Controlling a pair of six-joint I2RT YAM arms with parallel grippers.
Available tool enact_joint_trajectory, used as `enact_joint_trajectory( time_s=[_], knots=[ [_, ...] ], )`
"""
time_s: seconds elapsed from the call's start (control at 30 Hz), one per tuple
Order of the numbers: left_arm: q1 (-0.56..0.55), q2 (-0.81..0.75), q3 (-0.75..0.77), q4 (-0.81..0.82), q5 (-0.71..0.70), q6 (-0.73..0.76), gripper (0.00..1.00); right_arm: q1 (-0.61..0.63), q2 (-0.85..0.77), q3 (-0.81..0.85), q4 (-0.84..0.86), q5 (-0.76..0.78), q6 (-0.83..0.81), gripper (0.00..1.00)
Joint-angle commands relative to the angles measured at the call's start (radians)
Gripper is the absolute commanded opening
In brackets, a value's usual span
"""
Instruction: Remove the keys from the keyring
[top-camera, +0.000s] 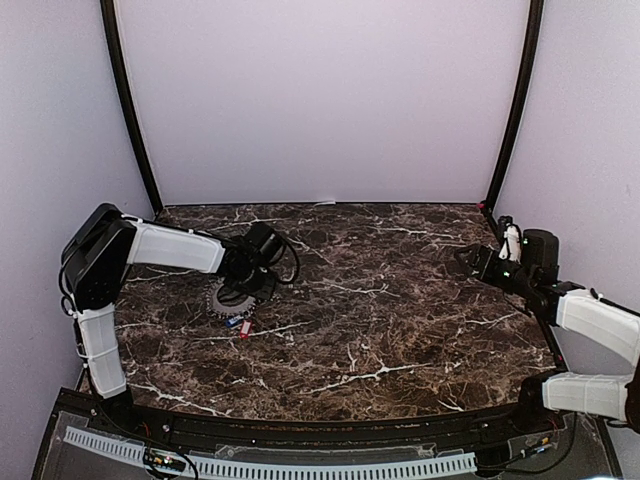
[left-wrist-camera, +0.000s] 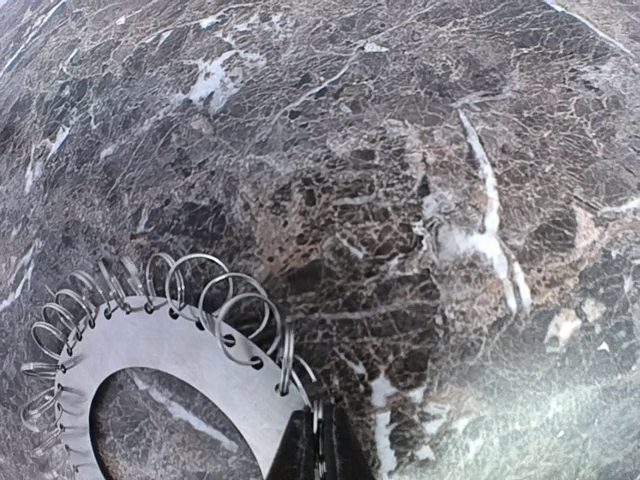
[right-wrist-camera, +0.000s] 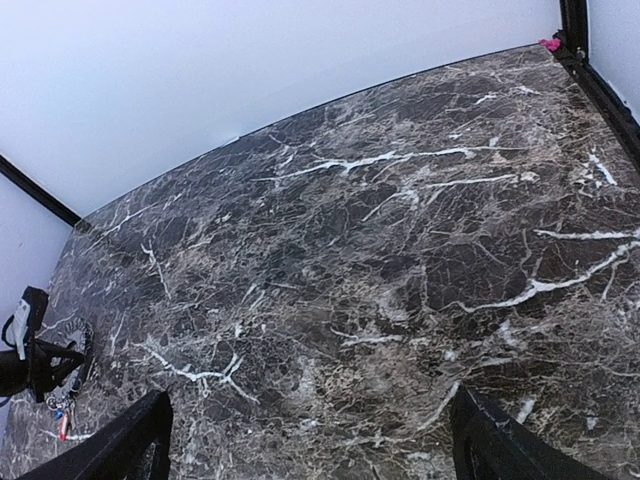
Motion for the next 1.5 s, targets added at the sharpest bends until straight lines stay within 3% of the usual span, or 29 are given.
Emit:
enact_joint_trajectory(
  time_s=[0.0,0.23,0.4,0.7,0.83,1.03,1.27,1.47],
  knots=[
    [-0.009,-0.147,-0.045,0.026,0.031,-0.044,0.00,0.039,-0.012,0.004,0.075,-0.057,0.005,0.96],
    [-0.011,-0.334,-0.107,0.100,0.152,-0.103,0.00,0.182,-0.046,-0.018,0.169,-0.067,0.027,0.96],
    [-0.017,-0.411,-0.107,0.122,0.254,-0.122,0.00,0.363,-0.032,-0.045,0.310,-0.007,0.064,0.95],
    [-0.049,-0.510,-0.073,0.211,0.462,-0.128,0.00,0.691,0.148,0.035,0.477,0.069,0.013,0.89],
    [-0.074,-0.536,-0.058,0.245,0.525,-0.133,0.00,0.800,0.238,0.110,0.485,0.072,-0.048,0.79],
    [-0.096,-0.585,-0.080,0.315,0.661,-0.158,0.00,0.914,0.307,0.130,0.626,0.052,-0.064,0.73],
    [-0.125,-0.656,-0.161,0.463,0.822,-0.202,0.00,0.955,0.401,0.094,0.844,-0.053,-0.030,0.63],
    [-0.138,-0.671,-0.136,0.473,0.891,-0.186,0.00,0.991,0.452,0.196,0.698,-0.013,-0.132,0.55]
  ],
)
